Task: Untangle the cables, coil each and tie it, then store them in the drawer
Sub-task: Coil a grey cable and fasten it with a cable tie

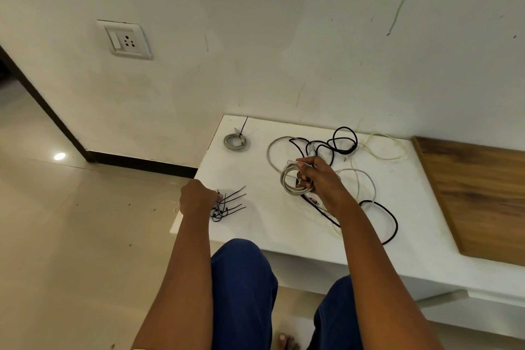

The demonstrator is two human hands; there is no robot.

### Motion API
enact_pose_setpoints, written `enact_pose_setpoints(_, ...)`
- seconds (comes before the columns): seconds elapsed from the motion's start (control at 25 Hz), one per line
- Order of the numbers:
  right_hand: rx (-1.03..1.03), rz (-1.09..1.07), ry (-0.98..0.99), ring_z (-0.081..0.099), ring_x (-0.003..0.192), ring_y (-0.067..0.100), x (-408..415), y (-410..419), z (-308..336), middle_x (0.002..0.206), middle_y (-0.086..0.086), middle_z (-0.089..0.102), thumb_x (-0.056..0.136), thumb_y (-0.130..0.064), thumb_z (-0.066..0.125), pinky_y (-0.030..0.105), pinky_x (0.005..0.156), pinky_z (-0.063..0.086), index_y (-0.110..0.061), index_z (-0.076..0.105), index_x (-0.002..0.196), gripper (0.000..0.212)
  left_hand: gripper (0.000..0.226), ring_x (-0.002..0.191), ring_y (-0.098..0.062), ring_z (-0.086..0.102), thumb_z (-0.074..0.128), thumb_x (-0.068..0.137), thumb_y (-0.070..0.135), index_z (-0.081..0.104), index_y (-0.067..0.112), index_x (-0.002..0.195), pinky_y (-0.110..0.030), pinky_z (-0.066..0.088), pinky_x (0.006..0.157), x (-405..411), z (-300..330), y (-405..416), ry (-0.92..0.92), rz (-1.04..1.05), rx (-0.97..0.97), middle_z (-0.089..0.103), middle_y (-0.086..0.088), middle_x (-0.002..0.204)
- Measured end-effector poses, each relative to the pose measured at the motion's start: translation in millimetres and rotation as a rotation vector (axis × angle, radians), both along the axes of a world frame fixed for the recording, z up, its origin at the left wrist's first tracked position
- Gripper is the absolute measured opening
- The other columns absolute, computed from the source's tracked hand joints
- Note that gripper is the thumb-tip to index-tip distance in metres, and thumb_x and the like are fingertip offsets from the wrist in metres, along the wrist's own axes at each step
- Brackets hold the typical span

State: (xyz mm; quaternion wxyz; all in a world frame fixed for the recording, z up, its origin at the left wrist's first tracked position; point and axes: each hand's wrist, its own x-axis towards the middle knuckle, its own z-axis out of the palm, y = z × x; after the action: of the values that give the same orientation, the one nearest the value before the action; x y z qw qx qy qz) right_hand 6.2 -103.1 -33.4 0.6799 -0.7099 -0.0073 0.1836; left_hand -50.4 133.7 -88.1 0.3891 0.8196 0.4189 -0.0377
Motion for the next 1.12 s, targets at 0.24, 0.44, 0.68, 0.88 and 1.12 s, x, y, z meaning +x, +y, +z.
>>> enact_pose_setpoints(0.24, -0.007, -0.011, 0.007, 0.037, 0.053, 0.009, 1, -4, 0, 0.067, 0.001, 0.046, 0.096, -0.013, 0.048, 0.017, 0.057, 0.043, -0.009, 0.053, 0.106, 0.012, 0.03, 0.093, -0.034, 0.065, 0.072, 0.077, 0.011, 0.062, -0.006, 0.101, -0.037, 0.051, 0.078, 3, 1, -6, -0.024, 0.009, 0.05, 0.067, -0.02, 0.1)
enact_pose_setpoints(0.44, 0.015, -0.026, -0.003, 0.035, 0.055, 0.011, 1, -4, 2, 0.067, 0.0, 0.045, 0.097, -0.012, 0.047, 0.015, 0.055, 0.042, -0.007, 0.052, 0.108, 0.013, 0.016, 0.086, -0.026, 0.062, 0.068, 0.083, 0.014, 0.068, -0.001, 0.09, -0.03, 0.045, 0.068, 8, 3, -10, -0.194, -0.094, 0.177, 0.069, -0.015, 0.094)
enact_pose_setpoints(0.68, 0.031, -0.091, -0.075, 0.041, 0.058, 0.007, 3, -6, 3, 0.075, 0.0, 0.05, 0.098, -0.012, 0.044, 0.011, 0.052, 0.041, -0.01, 0.049, 0.108, 0.011, 0.007, 0.073, -0.019, 0.063, 0.068, 0.083, 0.01, 0.067, 0.004, 0.083, -0.028, 0.047, 0.075, 19, 7, -33, -0.498, -0.15, 0.017, 0.07, -0.007, 0.082)
enact_pose_setpoints(0.88, -0.127, -0.106, -0.249, 0.047, 0.076, 0.005, 8, -12, -3, 0.1, -0.003, 0.057, 0.099, -0.013, 0.042, 0.024, 0.075, 0.041, -0.019, 0.06, 0.108, 0.021, 0.004, 0.062, -0.004, 0.064, 0.068, 0.084, 0.012, 0.069, 0.01, 0.087, -0.02, 0.052, 0.074, 32, 29, -73, -0.584, -0.203, -0.313, 0.068, -0.001, 0.073)
enact_pose_setpoints(1.12, -0.192, -0.062, -0.339, 0.056, 0.097, 0.009, 11, -23, -1, 0.11, -0.002, 0.063, 0.1, -0.013, 0.038, 0.022, 0.086, 0.043, -0.022, 0.064, 0.111, 0.03, 0.007, 0.074, -0.016, 0.067, 0.062, 0.087, 0.008, 0.067, 0.008, 0.093, -0.022, 0.055, 0.076, 40, 53, -130, -0.626, -0.23, -0.657, 0.069, -0.009, 0.087)
